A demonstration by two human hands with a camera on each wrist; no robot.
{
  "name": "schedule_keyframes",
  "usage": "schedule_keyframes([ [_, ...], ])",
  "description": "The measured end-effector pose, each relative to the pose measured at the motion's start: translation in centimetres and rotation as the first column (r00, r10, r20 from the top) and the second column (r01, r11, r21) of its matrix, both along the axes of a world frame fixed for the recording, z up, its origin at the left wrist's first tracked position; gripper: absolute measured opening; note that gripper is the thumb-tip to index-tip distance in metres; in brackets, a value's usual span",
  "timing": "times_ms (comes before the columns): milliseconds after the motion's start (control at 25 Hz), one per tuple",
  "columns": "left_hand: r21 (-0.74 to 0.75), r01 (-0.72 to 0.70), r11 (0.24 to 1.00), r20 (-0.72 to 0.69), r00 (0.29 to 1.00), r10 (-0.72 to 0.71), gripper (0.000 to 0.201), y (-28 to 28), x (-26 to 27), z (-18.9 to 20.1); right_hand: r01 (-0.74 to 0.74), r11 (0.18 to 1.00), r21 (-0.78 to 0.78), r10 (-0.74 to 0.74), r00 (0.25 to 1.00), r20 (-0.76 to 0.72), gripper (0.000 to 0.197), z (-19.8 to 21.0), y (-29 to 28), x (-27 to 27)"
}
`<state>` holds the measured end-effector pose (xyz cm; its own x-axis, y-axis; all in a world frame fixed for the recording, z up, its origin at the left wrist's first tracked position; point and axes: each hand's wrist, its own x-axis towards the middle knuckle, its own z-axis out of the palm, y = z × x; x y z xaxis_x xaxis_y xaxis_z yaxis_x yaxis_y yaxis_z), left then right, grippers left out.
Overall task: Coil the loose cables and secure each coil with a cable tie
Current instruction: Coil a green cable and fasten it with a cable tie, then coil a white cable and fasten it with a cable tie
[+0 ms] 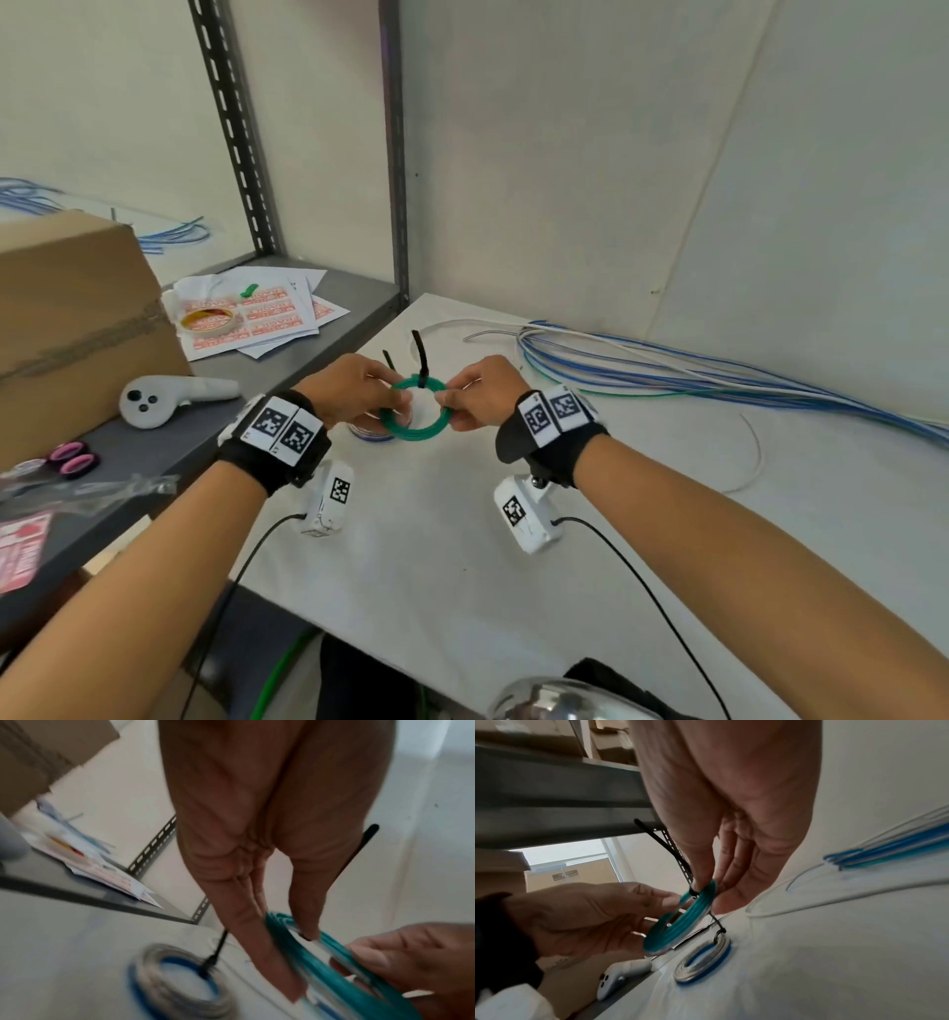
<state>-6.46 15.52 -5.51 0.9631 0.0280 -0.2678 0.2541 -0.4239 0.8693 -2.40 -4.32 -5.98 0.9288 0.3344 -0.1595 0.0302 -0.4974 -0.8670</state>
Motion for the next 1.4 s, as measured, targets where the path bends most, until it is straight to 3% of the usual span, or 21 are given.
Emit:
schedule_keyframes([
  [160,0.150,-0.108,0.983,-0.022,0.993,0.112,0.009,3.3,-0.2,-2.4,-0.034,0.994,-0.107,0.028,0.998,-0.055,0.014,-1.1,3.2,-0.6],
  [440,0.363,-0.133,0.922,-0.041,0.987,0.158,0.014,3.3,0.5,-3.0,-0.040,0.977,-0.212,0.039,0.999,-0.011,0.039,-2.7,5.9,-1.0],
  [560,0.587,-0.129,0.799,0.060,0.991,0.116,0.023,2.7,0.6,-3.0,-0.043,0.989,-0.139,0.035,0.998,-0.061,0.031,-2.6,5.1,-1.1],
  [640,0.664,-0.209,0.717,0.209,0.974,0.091,0.015,1.8,0.3,-1.7,-0.040,0.985,-0.170,0.034,0.999,-0.036,0.032,-2.3,4.4,-0.8],
  [720,0.665,-0.192,0.722,0.240,0.970,0.037,0.003,0.2,0.0,0.3,-0.001,0.980,-0.201,0.002,1.000,0.004,0.026,-1.7,3.2,0.0],
  [800,0.608,-0.042,0.793,0.148,0.987,-0.062,0.012,-2.4,-0.1,2.1,0.059,0.973,-0.223,-0.050,0.998,0.045,0.019,-1.0,1.2,1.1],
  [920,0.471,0.121,0.874,0.085,0.980,-0.181,0.013,-7.1,1.3,2.5,0.127,0.827,-0.548,0.005,0.972,0.233,0.030,-1.1,-3.4,2.5],
  [1040,0.417,0.187,0.890,0.061,0.971,-0.232,0.014,-11.6,5.0,0.5,0.191,0.734,-0.651,0.002,0.959,0.284,0.033,-1.7,-9.0,3.1],
  [1200,0.467,0.125,0.876,0.073,0.981,-0.179,0.044,-15.5,10.3,-2.4,0.146,0.655,-0.741,-0.006,0.982,0.188,0.044,-1.8,-14.1,4.1],
  [1280,0.545,0.022,0.838,0.115,0.988,-0.101,0.063,-16.9,12.7,-3.3,0.114,0.636,-0.764,0.001,0.989,0.149,0.038,-2.3,-15.4,4.2],
  [1400,0.574,-0.096,0.813,0.154,0.988,0.008,0.066,-17.9,15.8,-4.0,0.077,0.652,-0.754,0.041,0.990,0.136,0.030,-3.2,-16.4,4.4],
])
